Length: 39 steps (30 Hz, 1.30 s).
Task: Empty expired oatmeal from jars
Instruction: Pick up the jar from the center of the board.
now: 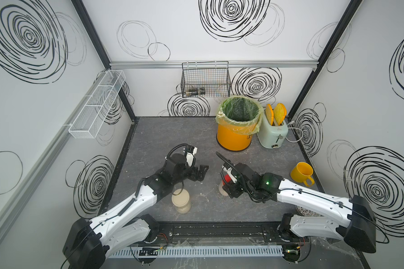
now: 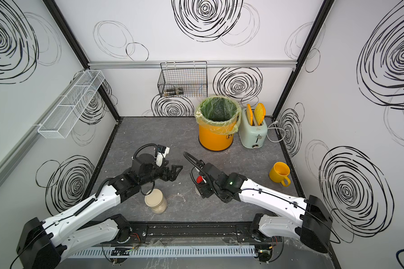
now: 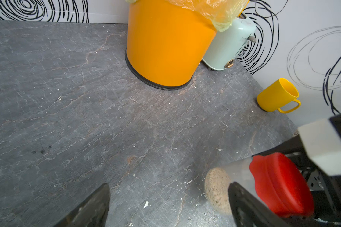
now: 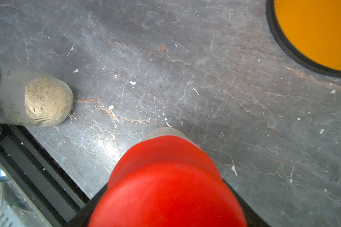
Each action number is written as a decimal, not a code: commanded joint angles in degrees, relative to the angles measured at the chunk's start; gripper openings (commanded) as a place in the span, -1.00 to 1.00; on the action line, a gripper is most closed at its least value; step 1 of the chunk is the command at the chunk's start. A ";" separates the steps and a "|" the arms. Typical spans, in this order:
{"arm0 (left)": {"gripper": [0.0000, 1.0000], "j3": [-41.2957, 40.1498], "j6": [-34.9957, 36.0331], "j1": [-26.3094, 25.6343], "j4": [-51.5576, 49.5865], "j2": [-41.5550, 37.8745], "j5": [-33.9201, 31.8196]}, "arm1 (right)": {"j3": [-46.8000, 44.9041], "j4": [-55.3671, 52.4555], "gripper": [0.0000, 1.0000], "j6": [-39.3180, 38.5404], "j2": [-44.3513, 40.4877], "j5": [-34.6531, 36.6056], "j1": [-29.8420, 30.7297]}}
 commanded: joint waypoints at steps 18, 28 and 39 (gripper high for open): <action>0.92 0.03 21.22 -14.01 15.82 -1.64 10.06 | 12.68 -8.32 0.51 -8.84 -7.60 -6.96 -10.45; 0.92 -2.02 28.42 -14.59 23.18 -0.18 10.41 | 19.01 -10.71 0.52 -12.04 -6.80 -10.07 -10.45; 0.92 -1.96 28.12 -12.04 31.41 4.70 6.87 | 22.46 -9.93 0.54 -13.76 -5.77 -14.53 -10.43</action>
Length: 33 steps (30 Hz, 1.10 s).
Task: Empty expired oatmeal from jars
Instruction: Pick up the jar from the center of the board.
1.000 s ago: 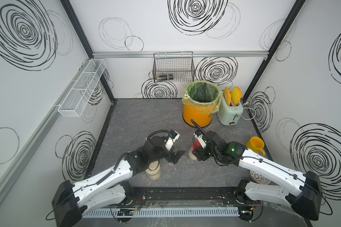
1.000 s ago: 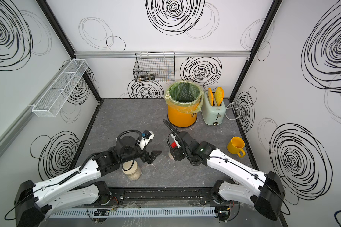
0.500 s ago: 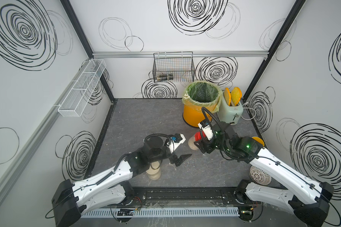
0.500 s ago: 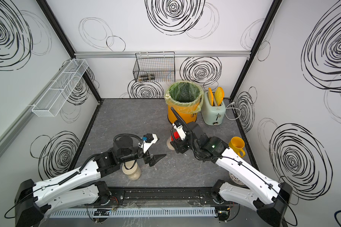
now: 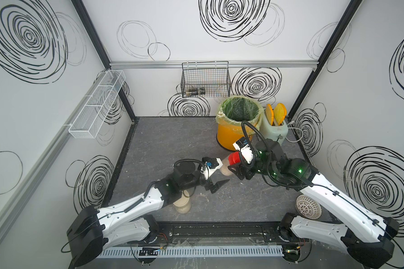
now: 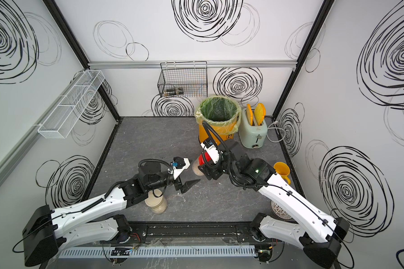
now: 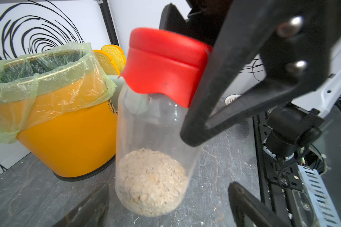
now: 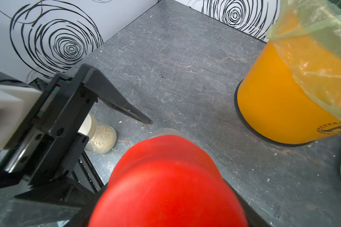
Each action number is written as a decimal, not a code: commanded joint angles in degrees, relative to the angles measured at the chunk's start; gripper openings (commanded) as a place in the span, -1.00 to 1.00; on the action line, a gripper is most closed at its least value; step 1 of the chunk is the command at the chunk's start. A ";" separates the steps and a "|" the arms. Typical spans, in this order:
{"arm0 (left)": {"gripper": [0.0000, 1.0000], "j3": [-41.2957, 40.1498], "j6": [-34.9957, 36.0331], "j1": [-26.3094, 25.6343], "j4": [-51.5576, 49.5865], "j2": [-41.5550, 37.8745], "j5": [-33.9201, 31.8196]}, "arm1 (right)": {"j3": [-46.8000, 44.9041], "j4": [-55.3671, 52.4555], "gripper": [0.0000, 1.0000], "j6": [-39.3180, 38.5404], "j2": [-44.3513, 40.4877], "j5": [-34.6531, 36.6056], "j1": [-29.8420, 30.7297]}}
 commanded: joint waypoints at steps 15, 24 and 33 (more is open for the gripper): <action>0.92 0.75 8.93 -0.49 8.86 2.50 -3.89 | 3.67 2.19 0.54 -1.36 0.86 -7.68 0.00; 0.93 1.70 9.61 -0.62 8.49 3.45 -1.93 | 3.41 2.99 0.54 -1.27 0.82 -9.71 0.39; 0.93 1.45 7.79 -0.74 9.37 3.44 -0.31 | 2.99 3.80 0.55 -1.06 0.93 -10.06 1.00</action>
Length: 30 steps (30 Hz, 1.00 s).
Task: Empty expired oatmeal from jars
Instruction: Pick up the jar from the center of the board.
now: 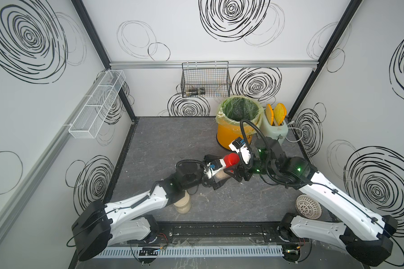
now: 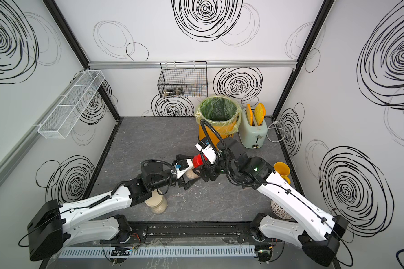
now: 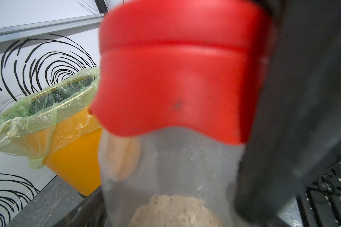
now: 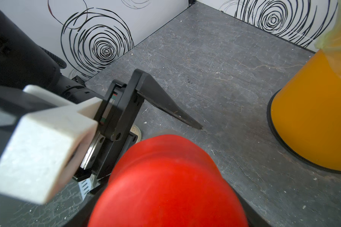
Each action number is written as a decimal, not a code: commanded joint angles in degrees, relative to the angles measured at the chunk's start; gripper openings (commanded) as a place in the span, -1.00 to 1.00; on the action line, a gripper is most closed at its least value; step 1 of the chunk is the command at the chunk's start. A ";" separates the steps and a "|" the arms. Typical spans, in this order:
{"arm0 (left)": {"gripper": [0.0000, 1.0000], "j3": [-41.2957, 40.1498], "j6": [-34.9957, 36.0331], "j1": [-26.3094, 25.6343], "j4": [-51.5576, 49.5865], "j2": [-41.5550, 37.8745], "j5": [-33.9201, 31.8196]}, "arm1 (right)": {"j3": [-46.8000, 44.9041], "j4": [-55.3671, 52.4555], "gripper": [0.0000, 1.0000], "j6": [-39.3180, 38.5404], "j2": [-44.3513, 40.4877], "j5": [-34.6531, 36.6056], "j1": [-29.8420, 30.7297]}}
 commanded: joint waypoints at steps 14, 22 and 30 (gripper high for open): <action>0.72 2.24 -1.90 0.11 4.46 -1.11 2.17 | -0.31 3.32 0.58 -0.08 0.00 -1.69 0.80; 0.49 1.67 -2.87 0.27 5.77 -1.58 1.13 | -0.56 2.49 0.96 0.08 -0.70 -1.13 1.16; 0.41 -2.20 -3.18 -0.07 11.34 -3.85 -4.83 | 0.42 -1.59 0.96 4.29 -3.55 3.39 0.82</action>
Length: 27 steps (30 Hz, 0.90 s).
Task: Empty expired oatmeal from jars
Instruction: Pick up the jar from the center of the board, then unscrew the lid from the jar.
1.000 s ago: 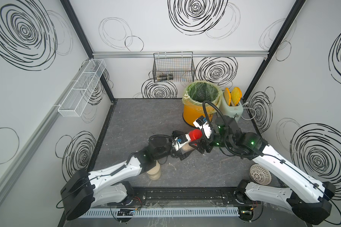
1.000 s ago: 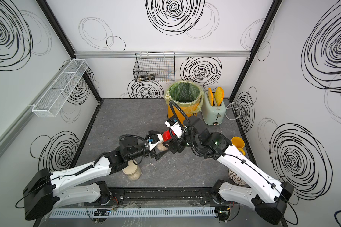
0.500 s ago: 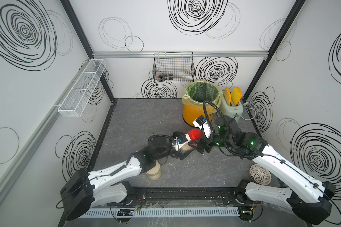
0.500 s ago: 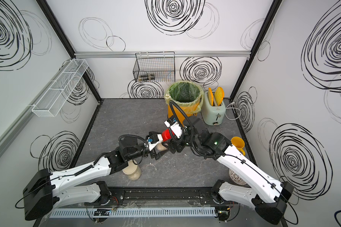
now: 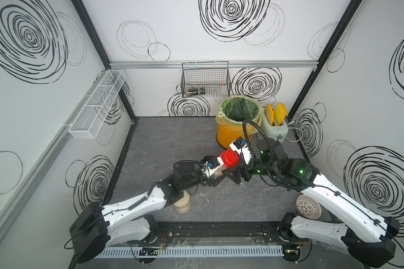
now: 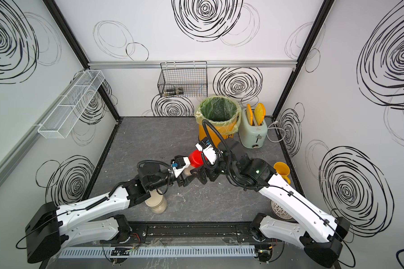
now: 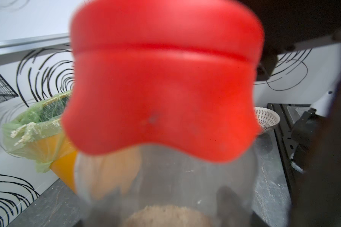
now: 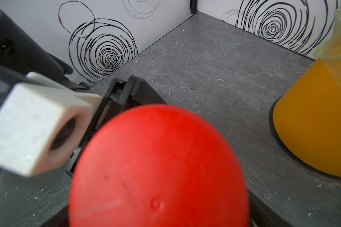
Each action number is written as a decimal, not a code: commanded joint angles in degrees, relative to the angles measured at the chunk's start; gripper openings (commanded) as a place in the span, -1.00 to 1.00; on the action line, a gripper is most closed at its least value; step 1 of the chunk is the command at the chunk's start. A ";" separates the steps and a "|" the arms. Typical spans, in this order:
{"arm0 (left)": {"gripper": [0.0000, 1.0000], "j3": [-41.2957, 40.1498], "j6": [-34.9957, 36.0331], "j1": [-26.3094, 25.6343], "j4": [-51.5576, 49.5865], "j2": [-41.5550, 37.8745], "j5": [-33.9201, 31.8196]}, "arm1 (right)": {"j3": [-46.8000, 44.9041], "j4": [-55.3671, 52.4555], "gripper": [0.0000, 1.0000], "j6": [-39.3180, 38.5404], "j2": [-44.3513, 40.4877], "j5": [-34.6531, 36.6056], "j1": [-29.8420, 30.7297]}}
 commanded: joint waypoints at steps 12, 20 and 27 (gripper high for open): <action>0.40 -3.98 4.86 -1.91 10.36 -2.53 -10.85 | 13.37 -10.46 0.98 21.67 -1.57 5.11 -0.11; 0.40 -4.48 6.78 -2.95 11.11 -2.31 -12.38 | 15.93 -7.99 0.99 21.30 5.52 7.61 -0.11; 0.40 -4.66 7.32 -3.59 10.69 -2.47 -12.46 | 18.32 -8.14 1.00 21.24 7.92 7.69 2.85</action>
